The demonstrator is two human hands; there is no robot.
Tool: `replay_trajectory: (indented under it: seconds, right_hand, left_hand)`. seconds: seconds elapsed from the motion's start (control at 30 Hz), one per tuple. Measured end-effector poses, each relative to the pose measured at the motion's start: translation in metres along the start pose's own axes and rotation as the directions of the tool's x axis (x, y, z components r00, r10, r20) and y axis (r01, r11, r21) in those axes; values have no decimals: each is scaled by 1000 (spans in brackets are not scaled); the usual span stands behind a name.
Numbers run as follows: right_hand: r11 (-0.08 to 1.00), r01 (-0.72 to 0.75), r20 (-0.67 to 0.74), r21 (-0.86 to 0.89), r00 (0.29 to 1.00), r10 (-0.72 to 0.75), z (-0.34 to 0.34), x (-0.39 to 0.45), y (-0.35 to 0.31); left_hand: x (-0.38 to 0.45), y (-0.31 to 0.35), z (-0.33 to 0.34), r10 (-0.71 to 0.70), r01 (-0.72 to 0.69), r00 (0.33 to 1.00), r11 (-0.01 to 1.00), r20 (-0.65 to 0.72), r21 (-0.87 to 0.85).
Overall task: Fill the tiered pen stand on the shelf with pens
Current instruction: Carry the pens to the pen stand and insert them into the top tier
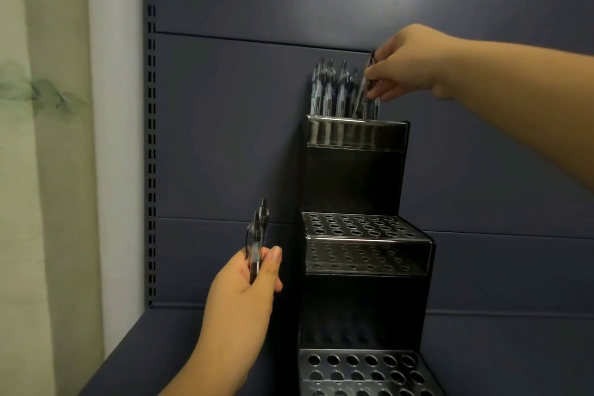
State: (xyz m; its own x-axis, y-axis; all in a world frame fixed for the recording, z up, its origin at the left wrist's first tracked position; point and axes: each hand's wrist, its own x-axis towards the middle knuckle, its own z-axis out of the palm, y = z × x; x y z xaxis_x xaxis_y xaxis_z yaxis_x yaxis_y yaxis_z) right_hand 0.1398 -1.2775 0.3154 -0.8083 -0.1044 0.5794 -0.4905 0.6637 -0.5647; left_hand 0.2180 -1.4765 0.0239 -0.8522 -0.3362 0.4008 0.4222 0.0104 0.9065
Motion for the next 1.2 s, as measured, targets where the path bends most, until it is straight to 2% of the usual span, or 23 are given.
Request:
replay_trajectory:
  seconds: [0.2,0.33,0.67,0.83,0.97,1.07,1.13,1.2]
  right_hand:
    - [996,-14,-27,-94,1000,11,7,5,-10]
    - [976,-45,21,-213,999,50,12,8,-13]
    - [982,-137,24,-132,990,141,12,11,-4]
    - [991,-77,-1,-112,997,77,14,7,0]
    - [994,-91,-12,-59,996,91,14,4,9]
    - [993,-50,9,-106,999,51,13,-3,13]
    - [984,-2,-48,-177,999,-7,13,-10,15]
    - [968,69,-163,-243,980,-111,14,-19,16]
  left_hand:
    - [2,-2,0,2,-2,1000,1000,-6,-3]
    - [1,-2,1,9,-9,1000,1000,-4,10]
    - [2,-4,0,8,-8,1000,1000,2,-2]
    - [3,-4,0,17,-17,1000,1000,1,14]
    - [2,-3,0,9,-9,1000,1000,-6,27]
    - [2,-2,0,-3,4,1000,1000,-8,26]
    - [2,0,0,-14,15,1000,999,-10,30]
    - [2,1,0,-38,38,999,999,-16,21]
